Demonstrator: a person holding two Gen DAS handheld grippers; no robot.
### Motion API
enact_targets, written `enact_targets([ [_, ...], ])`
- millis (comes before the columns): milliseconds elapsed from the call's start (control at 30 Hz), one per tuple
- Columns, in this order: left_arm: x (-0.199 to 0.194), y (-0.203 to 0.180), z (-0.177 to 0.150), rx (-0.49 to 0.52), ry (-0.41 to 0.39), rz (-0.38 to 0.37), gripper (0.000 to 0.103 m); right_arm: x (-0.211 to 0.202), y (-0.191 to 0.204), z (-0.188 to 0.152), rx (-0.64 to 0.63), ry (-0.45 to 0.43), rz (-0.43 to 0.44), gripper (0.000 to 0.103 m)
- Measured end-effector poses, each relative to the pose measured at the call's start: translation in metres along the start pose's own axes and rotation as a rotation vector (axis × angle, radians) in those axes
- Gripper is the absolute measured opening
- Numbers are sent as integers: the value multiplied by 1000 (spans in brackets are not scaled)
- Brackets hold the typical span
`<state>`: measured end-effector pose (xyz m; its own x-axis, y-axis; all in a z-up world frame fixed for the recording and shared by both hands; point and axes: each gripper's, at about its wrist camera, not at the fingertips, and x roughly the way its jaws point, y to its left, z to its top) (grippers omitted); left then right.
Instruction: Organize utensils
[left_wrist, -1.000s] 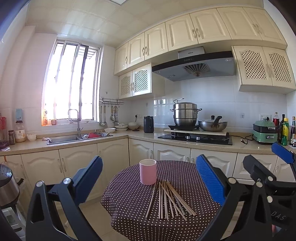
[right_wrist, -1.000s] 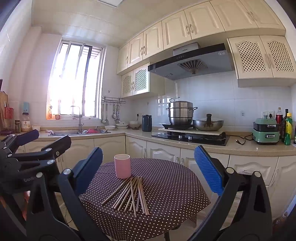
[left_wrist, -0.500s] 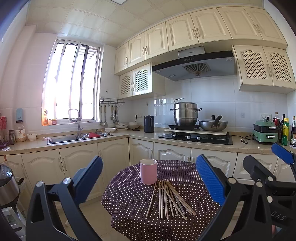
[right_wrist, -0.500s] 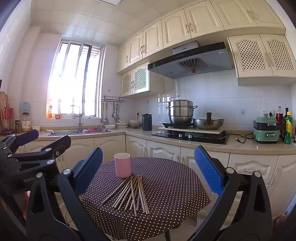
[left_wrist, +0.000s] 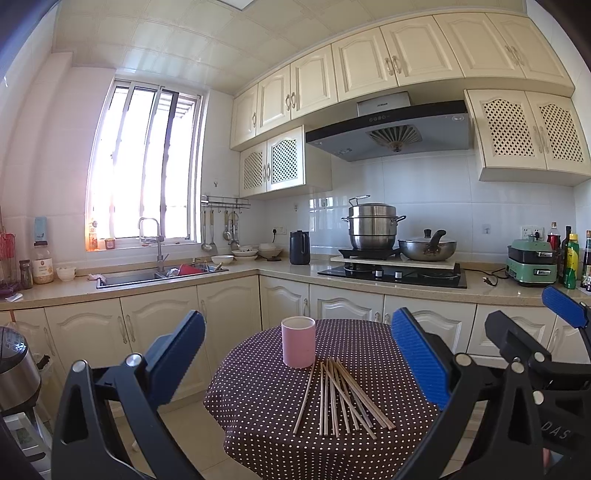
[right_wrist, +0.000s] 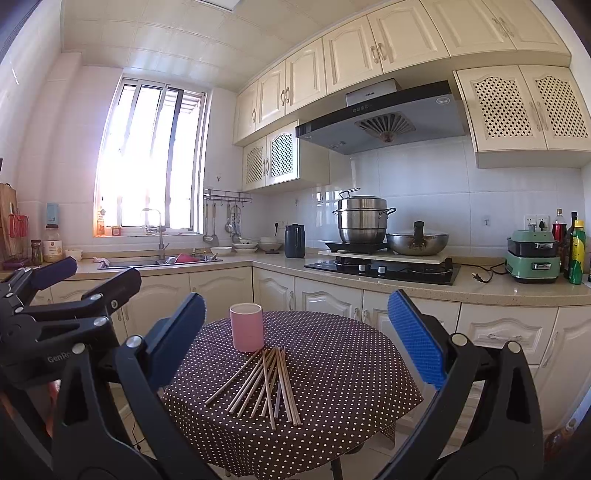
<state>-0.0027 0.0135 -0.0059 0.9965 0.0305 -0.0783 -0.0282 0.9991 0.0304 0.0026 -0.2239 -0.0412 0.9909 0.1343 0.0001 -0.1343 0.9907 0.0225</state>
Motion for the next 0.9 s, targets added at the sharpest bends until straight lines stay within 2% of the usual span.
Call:
enact_targets([
  [567, 3, 0, 0, 6, 0, 5, 99, 2, 0, 1, 2, 6, 4, 97],
  [900, 23, 2, -6, 4, -1, 8, 99, 23, 0, -7, -5, 3, 15, 97],
])
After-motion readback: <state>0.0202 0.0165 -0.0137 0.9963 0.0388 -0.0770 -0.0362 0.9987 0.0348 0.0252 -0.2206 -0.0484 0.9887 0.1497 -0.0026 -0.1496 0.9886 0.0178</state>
